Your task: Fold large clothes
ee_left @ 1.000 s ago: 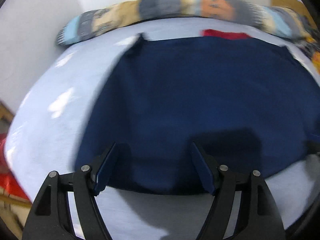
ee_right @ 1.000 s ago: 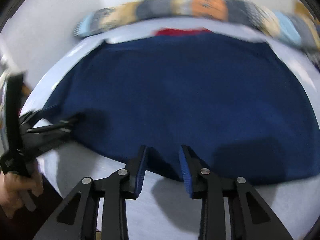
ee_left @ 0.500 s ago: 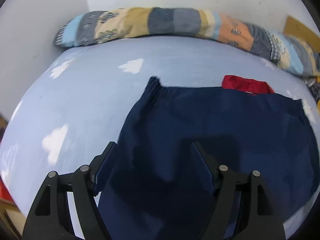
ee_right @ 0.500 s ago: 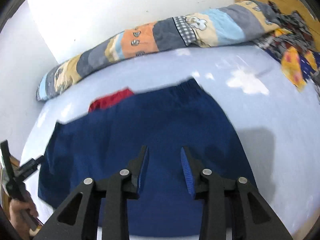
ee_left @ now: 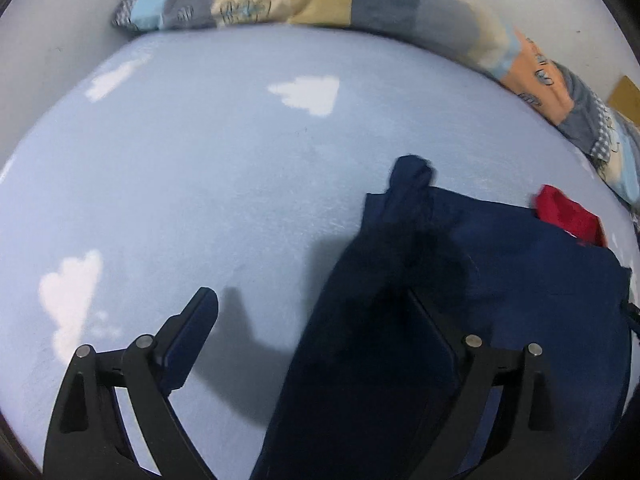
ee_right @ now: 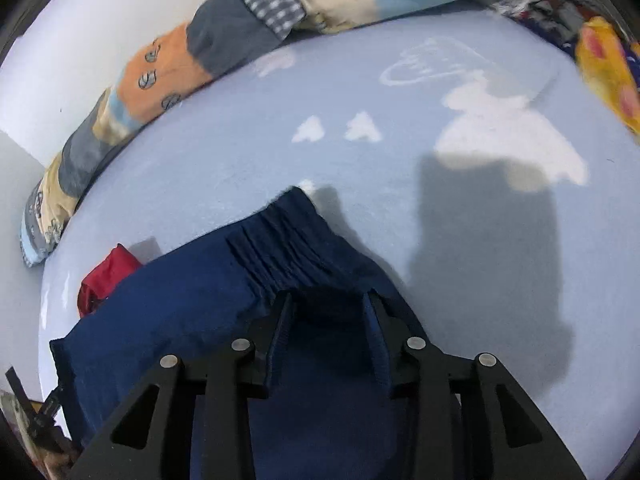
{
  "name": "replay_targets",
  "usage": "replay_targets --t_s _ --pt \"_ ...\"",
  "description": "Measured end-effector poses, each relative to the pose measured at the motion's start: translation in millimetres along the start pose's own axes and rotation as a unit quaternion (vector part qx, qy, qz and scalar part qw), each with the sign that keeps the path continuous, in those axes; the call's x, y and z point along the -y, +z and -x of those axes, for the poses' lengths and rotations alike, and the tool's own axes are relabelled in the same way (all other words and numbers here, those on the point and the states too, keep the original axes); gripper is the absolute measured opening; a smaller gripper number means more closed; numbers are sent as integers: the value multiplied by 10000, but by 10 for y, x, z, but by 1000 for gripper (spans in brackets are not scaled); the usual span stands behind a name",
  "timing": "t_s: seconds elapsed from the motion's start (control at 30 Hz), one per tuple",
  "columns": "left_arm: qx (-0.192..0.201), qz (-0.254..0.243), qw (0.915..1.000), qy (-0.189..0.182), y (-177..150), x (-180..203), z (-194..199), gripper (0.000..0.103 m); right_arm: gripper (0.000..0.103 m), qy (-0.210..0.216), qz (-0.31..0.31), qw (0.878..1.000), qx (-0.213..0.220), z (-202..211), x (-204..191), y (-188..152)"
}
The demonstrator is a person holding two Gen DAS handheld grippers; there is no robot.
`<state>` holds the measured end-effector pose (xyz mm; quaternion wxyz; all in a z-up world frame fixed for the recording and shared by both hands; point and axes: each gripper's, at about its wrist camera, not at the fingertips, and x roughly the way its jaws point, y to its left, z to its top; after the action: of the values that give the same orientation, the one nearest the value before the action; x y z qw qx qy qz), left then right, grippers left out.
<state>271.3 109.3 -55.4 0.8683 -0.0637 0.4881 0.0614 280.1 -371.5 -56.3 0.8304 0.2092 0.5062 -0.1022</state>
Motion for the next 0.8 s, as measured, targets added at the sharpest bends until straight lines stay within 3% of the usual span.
replay_targets --t_s 0.07,0.2,0.3,0.43,0.5,0.63,0.7,0.8 --pt "228 -20 9996 -164 -135 26 273 93 42 159 309 9992 212 298 -133 -218" --pt "353 -203 9984 -383 -624 128 793 94 46 659 673 9953 210 750 -402 -752" --pt "232 -312 9987 -319 -998 139 963 94 47 971 1085 9893 123 1000 -607 -1273" --pt "4 -105 9996 -258 -1460 13 1005 94 48 910 1445 9853 112 1166 -664 -1808" --pt "-123 -65 9999 -72 -1555 -20 906 94 48 773 1516 9854 48 1135 -648 -1917" --pt "188 -168 9997 64 -1673 3 880 94 48 348 1610 9862 -196 956 -590 -2004" --pt "307 -144 9994 106 -1727 18 910 94 47 395 1359 9893 -356 854 -476 -1993" --pt "489 -62 9988 60 -1786 13 1018 94 47 465 1282 9905 -189 959 -445 -2017"
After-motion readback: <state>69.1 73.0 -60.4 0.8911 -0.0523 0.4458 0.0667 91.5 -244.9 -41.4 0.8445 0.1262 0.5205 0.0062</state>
